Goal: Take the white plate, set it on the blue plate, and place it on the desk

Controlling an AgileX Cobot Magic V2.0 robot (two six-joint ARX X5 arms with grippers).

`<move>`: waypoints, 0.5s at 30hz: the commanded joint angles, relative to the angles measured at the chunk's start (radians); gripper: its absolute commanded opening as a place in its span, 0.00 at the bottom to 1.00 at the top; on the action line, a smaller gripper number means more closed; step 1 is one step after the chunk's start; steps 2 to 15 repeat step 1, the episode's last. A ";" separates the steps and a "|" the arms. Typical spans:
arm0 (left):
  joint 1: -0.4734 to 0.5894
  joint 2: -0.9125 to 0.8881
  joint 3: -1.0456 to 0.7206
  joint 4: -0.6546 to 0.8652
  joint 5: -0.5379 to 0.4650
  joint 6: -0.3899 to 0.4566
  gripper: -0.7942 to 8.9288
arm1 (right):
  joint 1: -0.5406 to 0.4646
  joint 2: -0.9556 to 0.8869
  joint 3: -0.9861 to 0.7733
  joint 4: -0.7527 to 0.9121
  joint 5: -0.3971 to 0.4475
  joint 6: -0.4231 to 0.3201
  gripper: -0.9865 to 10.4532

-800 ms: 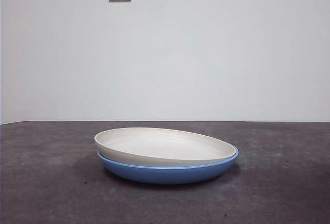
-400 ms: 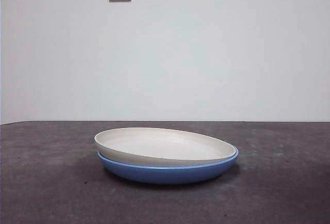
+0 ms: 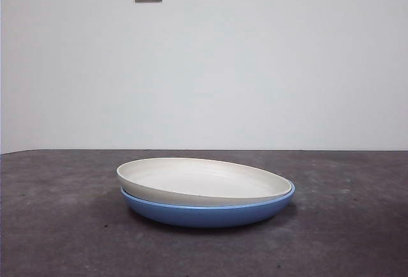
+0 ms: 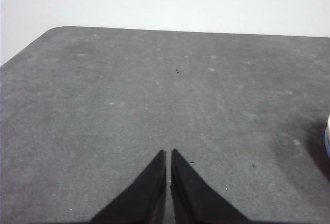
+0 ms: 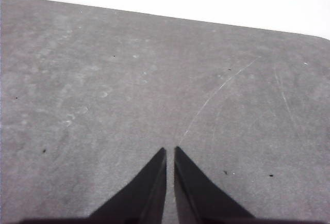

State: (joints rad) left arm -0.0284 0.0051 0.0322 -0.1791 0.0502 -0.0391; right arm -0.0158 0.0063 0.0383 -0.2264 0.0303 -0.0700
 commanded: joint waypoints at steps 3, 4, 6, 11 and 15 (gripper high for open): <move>0.002 -0.002 -0.021 -0.001 -0.002 0.001 0.10 | 0.000 -0.003 -0.008 0.013 0.003 0.017 0.11; 0.002 -0.002 -0.021 -0.001 -0.002 0.001 0.10 | 0.000 -0.003 -0.008 0.013 0.003 0.017 0.11; 0.002 -0.002 -0.021 -0.001 -0.002 0.001 0.10 | 0.000 -0.003 -0.008 0.013 0.003 0.017 0.11; 0.002 -0.002 -0.021 -0.001 -0.002 0.001 0.10 | 0.000 -0.003 -0.008 0.013 0.003 0.017 0.11; 0.002 -0.002 -0.021 -0.001 -0.002 0.001 0.10 | 0.000 -0.003 -0.008 0.013 0.003 0.017 0.11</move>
